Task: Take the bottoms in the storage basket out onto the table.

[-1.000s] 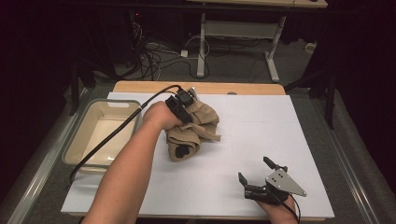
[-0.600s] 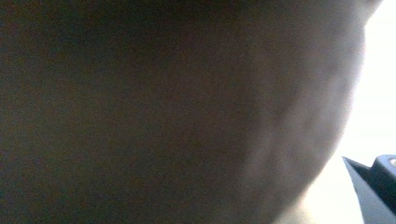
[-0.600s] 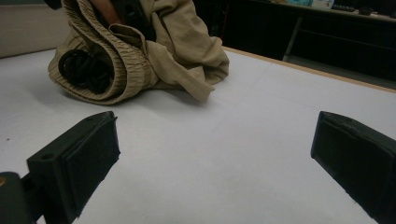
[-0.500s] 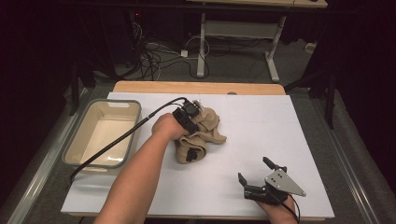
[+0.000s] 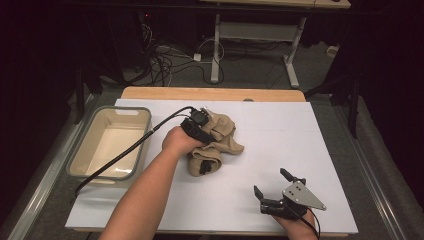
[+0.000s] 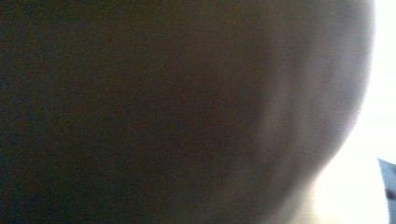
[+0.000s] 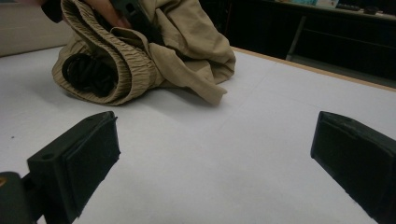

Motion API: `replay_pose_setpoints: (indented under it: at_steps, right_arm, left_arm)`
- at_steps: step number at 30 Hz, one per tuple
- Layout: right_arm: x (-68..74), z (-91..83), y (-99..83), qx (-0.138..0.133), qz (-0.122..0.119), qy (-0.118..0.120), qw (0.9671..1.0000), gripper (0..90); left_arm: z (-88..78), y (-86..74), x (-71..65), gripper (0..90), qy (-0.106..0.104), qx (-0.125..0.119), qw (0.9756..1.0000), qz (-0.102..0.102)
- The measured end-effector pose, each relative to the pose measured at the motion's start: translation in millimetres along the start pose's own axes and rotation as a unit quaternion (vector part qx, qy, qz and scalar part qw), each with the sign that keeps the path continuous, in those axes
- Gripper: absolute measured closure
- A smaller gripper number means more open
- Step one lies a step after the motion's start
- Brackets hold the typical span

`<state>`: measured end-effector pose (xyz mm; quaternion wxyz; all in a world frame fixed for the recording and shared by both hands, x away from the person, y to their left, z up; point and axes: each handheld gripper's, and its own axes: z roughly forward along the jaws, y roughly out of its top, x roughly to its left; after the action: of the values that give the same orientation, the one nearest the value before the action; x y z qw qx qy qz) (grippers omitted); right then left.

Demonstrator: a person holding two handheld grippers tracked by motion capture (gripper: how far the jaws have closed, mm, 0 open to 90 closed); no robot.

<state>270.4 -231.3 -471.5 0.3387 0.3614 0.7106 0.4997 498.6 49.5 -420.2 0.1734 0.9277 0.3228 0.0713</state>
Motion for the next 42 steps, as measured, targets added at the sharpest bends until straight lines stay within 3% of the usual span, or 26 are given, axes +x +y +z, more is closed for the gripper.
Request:
replay_pose_setpoints:
  at_steps: [4,8,9,12,14,18,21,24,29,33,36,42]
  right_arm:
    - [1.3,0.5,0.1,0.0,-0.001,0.002,1.0,2.1]
    - [1.6,0.6,0.1,0.0,0.0,0.003,1.0,2.1]
    - [1.5,0.7,0.2,0.0,-0.001,0.003,1.0,2.1]
    - [1.6,0.9,0.0,0.001,-0.001,0.003,1.0,2.1]
    - [1.6,1.0,-0.1,0.002,-0.002,0.003,1.0,2.1]
    - [1.8,0.1,0.6,0.001,-0.004,0.003,1.0,2.1]
    - [1.7,0.1,0.8,0.001,-0.004,0.002,1.0,2.1]
    - [2.4,0.2,1.1,0.0,-0.007,0.004,1.0,2.0]
    - [4.2,0.6,1.7,-0.001,-0.009,0.006,0.9999,1.8]
    - [4.6,1.0,1.6,0.0,-0.009,0.007,0.9999,1.3]
    - [4.7,0.8,1.5,-0.001,-0.008,0.006,0.9999,1.0]
    - [3.1,-0.1,1.1,-0.002,-0.006,0.004,1.0,0.6]
  left_arm:
    - [3.9,-3.9,-1.9,17.1,-0.002,-0.011,0.9999,-0.001]
    - [4.1,-8.2,-1.7,13.5,0.0,-0.028,0.9995,-0.015]
    - [3.0,-9.2,-0.8,11.9,0.004,-0.03,0.9992,-0.027]
    - [-0.2,-12.8,2.9,5.9,-0.002,-0.046,0.9969,-0.064]
    - [-1.8,-15.6,3.1,0.0,-0.006,-0.06,0.9957,-0.071]
    - [-11.1,-20.7,0.8,0.0,-0.01,-0.095,0.9923,-0.079]
    - [-23.3,-26.7,-0.6,0.0,-0.022,-0.125,0.9878,-0.09]
    - [-34.0,-35.1,-3.5,0.0,-0.016,-0.154,0.9839,-0.09]
    - [-45.7,-51.8,-4.2,0.0,-0.016,-0.178,0.9785,-0.103]
    - [-55.6,-67.7,-4.8,0.0,-0.018,-0.222,0.9687,-0.11]
    - [-57.7,-81.2,-6.2,0.0,-0.019,-0.243,0.9636,-0.109]
    - [-54.9,-114.4,-17.7,0.0,-0.029,-0.287,0.9509,-0.113]
